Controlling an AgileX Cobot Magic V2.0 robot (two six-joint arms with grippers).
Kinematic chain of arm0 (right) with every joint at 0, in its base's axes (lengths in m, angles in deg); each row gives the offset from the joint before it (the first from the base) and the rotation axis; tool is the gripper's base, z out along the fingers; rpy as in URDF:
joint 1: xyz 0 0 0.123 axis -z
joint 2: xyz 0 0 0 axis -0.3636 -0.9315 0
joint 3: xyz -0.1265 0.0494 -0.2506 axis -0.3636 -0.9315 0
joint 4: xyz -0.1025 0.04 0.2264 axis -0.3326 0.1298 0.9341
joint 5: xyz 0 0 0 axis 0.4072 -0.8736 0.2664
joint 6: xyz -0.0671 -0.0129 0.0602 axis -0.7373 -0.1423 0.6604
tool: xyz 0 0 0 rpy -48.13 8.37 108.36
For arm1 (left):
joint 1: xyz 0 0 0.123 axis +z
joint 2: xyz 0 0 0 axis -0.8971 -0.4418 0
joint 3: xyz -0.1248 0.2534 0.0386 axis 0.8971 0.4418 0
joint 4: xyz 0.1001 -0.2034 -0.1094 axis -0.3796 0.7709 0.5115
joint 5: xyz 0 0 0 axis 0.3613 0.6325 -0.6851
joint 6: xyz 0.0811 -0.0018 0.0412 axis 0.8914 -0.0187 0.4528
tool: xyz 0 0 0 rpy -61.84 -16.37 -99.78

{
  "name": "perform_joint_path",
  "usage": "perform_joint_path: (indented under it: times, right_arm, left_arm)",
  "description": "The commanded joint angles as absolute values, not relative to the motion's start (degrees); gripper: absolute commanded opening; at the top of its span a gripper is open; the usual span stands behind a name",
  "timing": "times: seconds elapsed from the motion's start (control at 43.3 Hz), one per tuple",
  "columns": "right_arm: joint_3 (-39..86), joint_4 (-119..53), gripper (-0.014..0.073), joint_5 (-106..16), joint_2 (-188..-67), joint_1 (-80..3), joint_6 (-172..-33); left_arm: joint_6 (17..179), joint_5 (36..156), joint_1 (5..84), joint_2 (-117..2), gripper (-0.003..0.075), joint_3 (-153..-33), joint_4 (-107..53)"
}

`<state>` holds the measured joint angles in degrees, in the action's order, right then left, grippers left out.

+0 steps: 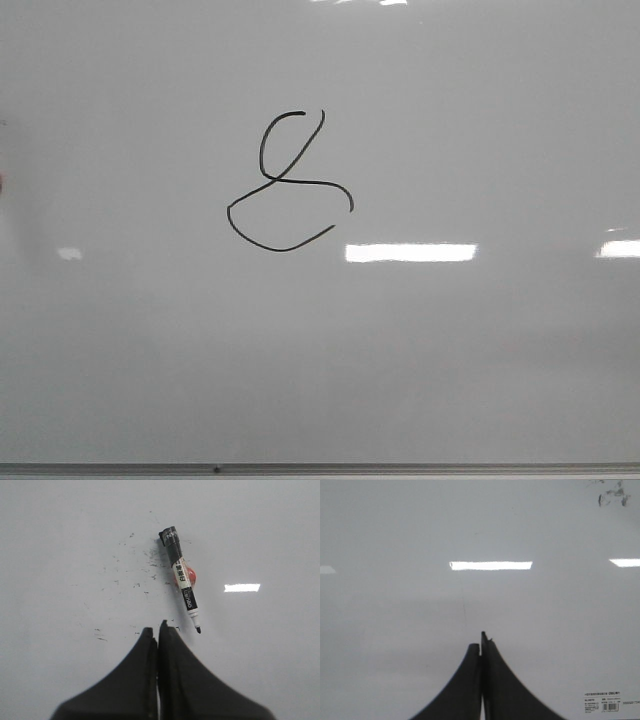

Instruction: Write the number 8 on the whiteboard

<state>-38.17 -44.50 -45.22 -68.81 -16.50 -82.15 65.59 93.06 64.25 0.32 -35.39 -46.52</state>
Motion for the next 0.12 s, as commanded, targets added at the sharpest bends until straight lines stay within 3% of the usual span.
perform_joint_path:
  times: [0.0,0.092]
  right_arm:
    - [-37.96,-44.79,-0.0067,-41.07,-67.66,-16.2,-82.1]
    - [-37.96,-44.79,-0.0067,-41.07,-67.66,-16.2,-82.1]
  left_arm:
    - [65.0,88.94,64.41,1.4,-0.0019,-35.19,-45.92]
    - [65.0,88.94,64.41,1.4,-0.0019,-35.19,-45.92]
